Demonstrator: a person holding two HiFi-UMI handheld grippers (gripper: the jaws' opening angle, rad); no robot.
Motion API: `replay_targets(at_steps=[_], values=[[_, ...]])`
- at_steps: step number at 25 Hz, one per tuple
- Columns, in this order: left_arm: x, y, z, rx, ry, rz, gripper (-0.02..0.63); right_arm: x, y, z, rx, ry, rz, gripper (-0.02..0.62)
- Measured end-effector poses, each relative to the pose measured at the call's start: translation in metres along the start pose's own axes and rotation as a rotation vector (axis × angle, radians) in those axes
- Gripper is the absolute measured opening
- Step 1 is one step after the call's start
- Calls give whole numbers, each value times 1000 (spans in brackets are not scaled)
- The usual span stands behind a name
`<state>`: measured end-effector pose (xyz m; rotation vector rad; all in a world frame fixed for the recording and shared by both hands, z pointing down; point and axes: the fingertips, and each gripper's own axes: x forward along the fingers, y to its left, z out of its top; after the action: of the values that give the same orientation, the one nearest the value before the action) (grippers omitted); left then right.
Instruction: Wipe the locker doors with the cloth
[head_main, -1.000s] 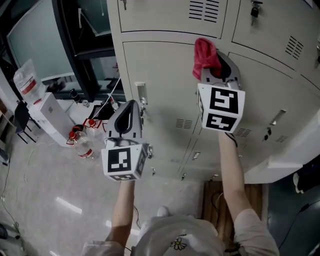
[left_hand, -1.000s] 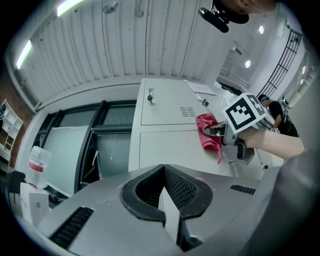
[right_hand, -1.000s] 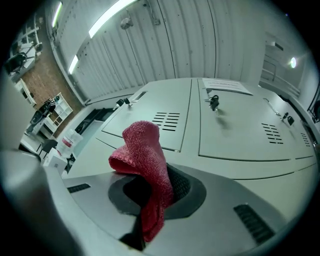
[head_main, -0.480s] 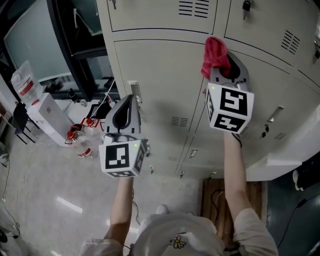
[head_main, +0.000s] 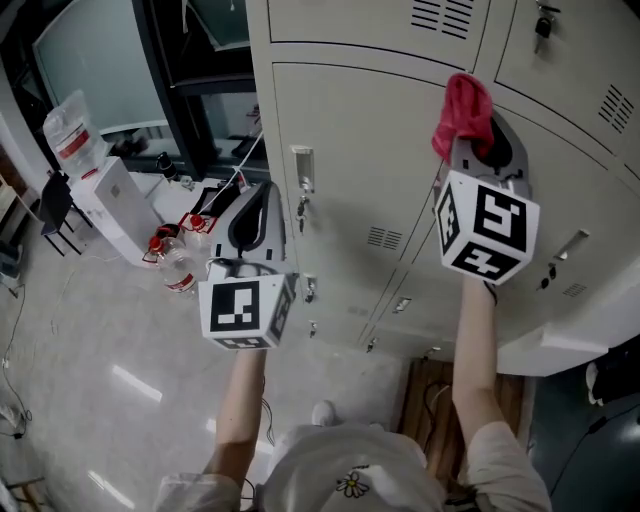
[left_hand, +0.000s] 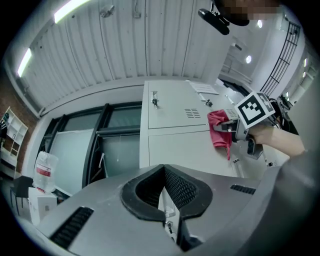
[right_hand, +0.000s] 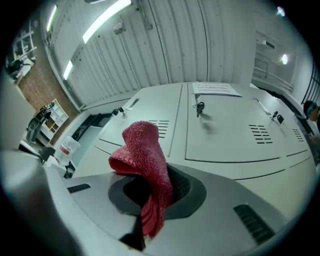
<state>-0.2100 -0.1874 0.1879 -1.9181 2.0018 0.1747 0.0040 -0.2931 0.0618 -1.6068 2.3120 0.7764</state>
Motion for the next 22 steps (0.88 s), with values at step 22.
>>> replay_targets(at_steps=[22], values=[[-36,76,-16,19,30,95,15,55,246,-17,71,-2,288,32]])
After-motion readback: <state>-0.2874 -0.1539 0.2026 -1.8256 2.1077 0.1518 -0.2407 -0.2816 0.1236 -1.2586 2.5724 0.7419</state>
